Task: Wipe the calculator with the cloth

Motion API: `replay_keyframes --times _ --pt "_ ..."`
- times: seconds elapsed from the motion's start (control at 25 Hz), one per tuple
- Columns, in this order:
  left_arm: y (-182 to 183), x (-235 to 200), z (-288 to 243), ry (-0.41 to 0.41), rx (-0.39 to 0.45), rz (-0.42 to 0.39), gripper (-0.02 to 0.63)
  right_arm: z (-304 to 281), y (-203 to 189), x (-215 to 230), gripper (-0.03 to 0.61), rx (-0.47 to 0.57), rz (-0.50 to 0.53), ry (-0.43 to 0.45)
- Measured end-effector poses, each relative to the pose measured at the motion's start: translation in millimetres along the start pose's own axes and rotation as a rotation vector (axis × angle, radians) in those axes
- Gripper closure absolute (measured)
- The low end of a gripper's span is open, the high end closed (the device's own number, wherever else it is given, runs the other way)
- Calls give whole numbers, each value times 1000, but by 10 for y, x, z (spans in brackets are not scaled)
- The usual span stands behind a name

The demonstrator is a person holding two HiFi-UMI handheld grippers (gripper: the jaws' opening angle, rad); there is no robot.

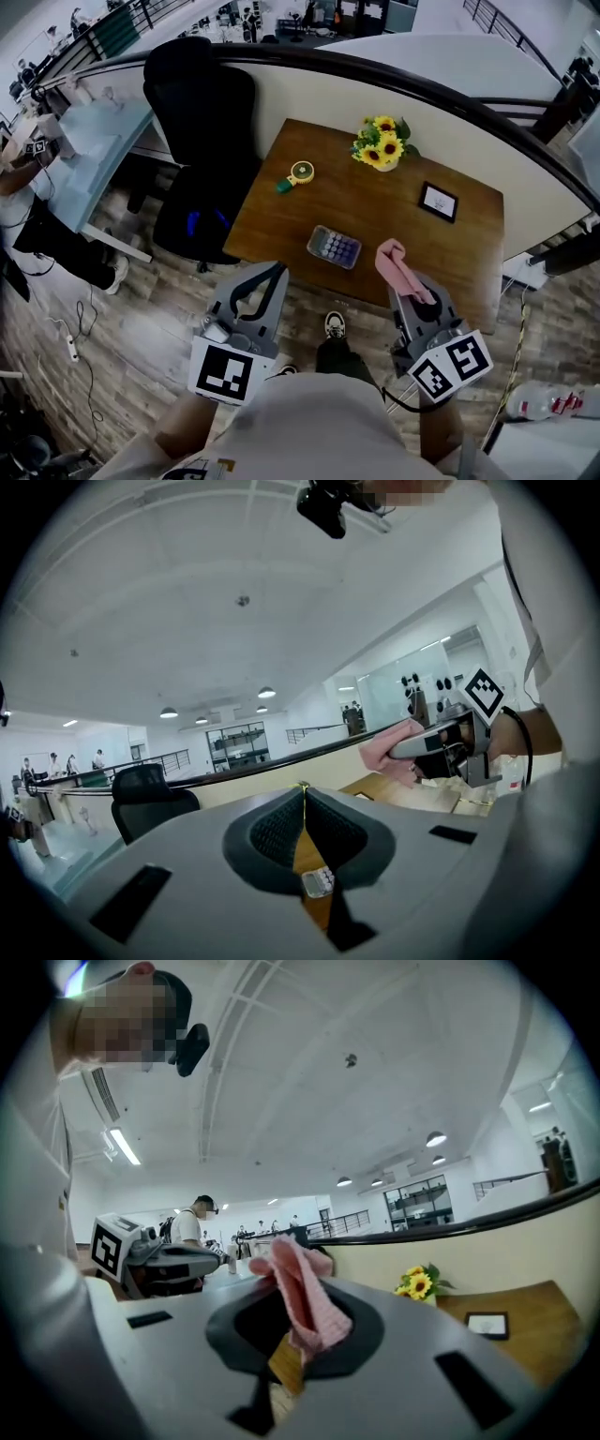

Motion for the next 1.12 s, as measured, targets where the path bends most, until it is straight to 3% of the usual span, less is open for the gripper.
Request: replay_keyframes --times 0.32,0.64,0.84,1.12 --pt "-114 13 -858 99 -94 -10 604 -588 -36 921 552 -89 -22 137" --pt "-324 -37 -1305 184 -173 28 606 -1092 -208 1414 552 -166 -57 251" --pt "-535 -49 -1426 188 -233 49 606 -1266 -395 1466 552 -240 -33 286" --pt "-974 -44 -1625 125 -283 124 606 -1560 -748 1567 552 -317 -57 256"
Point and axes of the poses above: the fingertips, and each gripper's own axes: z backward along the fingers, x to its right, y out of its top, the point moved 3 cm from there along z, backward along the fingers, and after that the axes turned 3 degrees about y, right-handed, at the moved point
